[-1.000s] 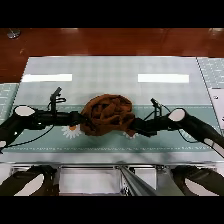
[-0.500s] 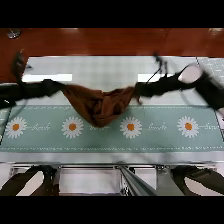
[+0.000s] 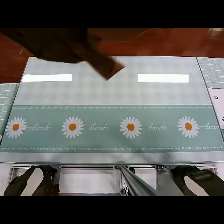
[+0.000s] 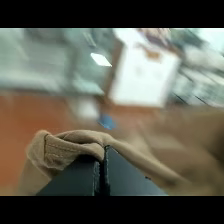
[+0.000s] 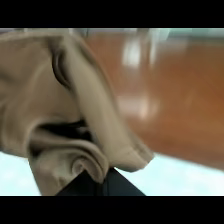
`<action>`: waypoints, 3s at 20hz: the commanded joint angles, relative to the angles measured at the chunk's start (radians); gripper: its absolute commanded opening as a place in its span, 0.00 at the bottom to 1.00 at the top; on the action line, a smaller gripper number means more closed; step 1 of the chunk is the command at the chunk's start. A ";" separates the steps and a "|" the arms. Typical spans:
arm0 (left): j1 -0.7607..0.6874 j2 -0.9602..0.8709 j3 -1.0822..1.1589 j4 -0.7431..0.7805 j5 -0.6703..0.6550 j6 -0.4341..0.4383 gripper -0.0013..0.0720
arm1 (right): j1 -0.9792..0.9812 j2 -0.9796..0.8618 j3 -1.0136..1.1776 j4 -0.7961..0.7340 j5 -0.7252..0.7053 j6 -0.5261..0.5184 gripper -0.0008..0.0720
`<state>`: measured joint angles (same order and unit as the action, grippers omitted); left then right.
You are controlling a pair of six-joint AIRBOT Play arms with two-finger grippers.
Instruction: Fold the shirts.
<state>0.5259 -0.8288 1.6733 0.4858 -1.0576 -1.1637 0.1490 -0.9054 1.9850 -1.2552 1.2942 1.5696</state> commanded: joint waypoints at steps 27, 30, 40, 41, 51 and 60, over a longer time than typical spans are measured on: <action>-0.523 -0.342 -0.623 0.454 0.521 -0.203 0.04 | -0.192 -0.304 -0.960 -0.180 -0.371 0.235 0.05; -0.526 -0.444 -0.543 0.366 0.522 -0.203 0.04 | -0.303 -0.481 -0.762 0.134 -0.350 0.037 0.05; -0.162 -0.459 -0.509 0.406 -0.235 -0.132 0.97 | -0.606 -0.469 -0.609 0.102 0.080 -0.133 0.86; -0.101 -0.451 -0.545 0.405 -0.325 -0.100 0.97 | -0.628 -0.436 -0.657 0.021 0.101 -0.112 0.86; 0.096 -0.170 -1.338 0.302 -0.129 -0.093 0.97 | -0.658 -0.022 -1.452 0.491 -0.182 -0.279 0.86; -0.229 -0.183 -1.390 0.040 0.201 -0.026 0.77 | -0.659 -0.022 -1.454 0.387 -0.157 -0.259 0.86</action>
<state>0.4023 -1.0084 0.2943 0.6037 -0.9970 -1.2003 -0.5095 -0.9314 0.5388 -0.8078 1.1473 1.2835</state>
